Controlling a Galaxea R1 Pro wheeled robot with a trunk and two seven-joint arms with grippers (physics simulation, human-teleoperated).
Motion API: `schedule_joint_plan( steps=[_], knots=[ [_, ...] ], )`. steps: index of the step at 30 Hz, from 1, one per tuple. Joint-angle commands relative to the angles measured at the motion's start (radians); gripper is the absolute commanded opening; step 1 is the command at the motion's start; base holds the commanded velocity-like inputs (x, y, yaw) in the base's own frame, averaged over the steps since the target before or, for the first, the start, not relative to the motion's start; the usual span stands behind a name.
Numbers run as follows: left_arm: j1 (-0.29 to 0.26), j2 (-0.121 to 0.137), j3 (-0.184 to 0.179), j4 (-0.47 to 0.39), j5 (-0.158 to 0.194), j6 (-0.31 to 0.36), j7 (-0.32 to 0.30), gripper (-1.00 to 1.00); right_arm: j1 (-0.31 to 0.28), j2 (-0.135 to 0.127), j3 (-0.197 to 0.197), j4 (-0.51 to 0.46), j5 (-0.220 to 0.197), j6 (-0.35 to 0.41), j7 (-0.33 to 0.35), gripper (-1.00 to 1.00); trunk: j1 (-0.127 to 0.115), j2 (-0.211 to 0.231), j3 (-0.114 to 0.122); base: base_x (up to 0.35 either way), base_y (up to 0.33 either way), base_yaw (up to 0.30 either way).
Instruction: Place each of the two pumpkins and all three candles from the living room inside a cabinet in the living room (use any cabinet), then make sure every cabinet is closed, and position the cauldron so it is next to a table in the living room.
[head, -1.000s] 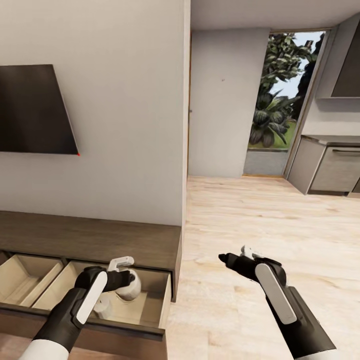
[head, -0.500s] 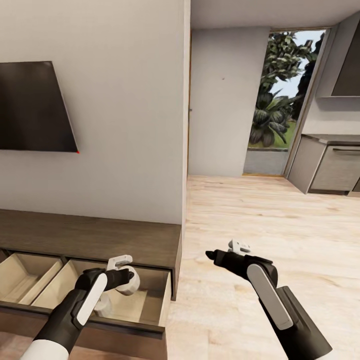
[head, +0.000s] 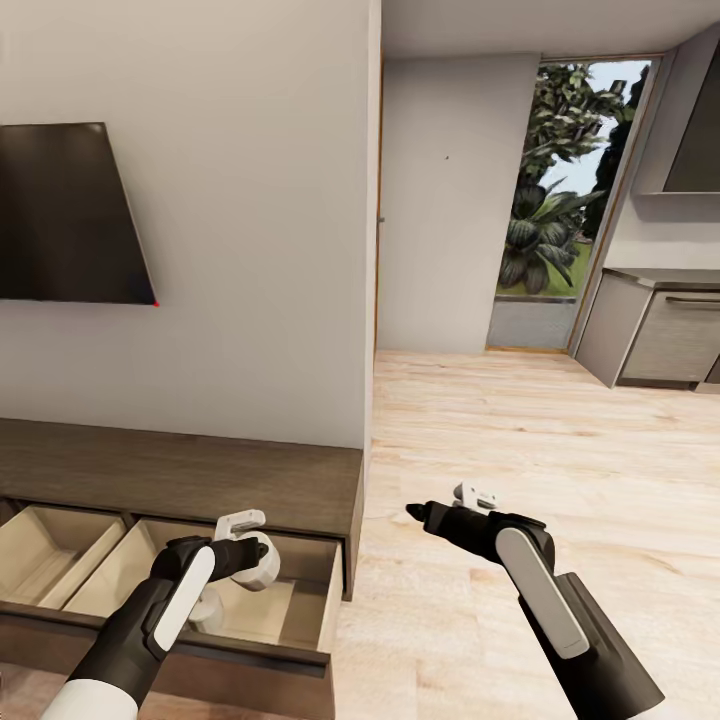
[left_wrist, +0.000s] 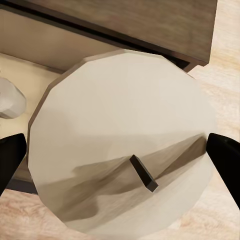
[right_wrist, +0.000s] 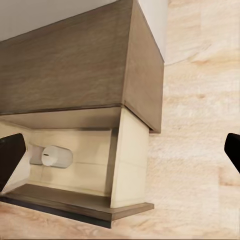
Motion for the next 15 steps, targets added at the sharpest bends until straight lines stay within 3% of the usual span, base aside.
schedule_joint_plan(
  steps=[1,6,7,12,15],
  knots=[
    [-0.001,0.001,-0.003,-0.001,0.009,0.002,0.010,-1.00,-0.001,-0.001,0.002,-0.001,-0.015,0.000,-0.010,1.00,0.000,-0.001,-0.001,-0.060,0.056,0.000],
    [-0.001,0.001,-0.003,-0.001,0.009,0.002,0.010,-1.00,-0.001,0.000,0.001,0.000,-0.044,0.000,-0.009,1.00,0.000,-0.001,-0.001,-0.046,0.105,-0.121],
    [-0.001,0.001,-0.003,-0.001,0.009,0.002,0.010,-1.00,-0.001,0.000,0.001,0.001,-0.065,0.000,-0.009,1.00,0.000,-0.001,-0.001,-0.011,0.103,-0.244],
    [0.000,0.001,-0.002,-0.001,0.009,0.002,0.010,-1.00,-0.001,0.000,0.001,0.001,-0.065,0.000,-0.008,1.00,0.000,-0.001,-0.001,-0.004,0.172,-0.269],
    [-0.001,0.001,-0.002,-0.001,0.009,0.002,0.010,-1.00,-0.001,0.000,0.000,0.001,-0.065,0.000,-0.009,1.00,0.000,-0.001,-0.001,-0.001,0.103,-0.121]
  ],
)
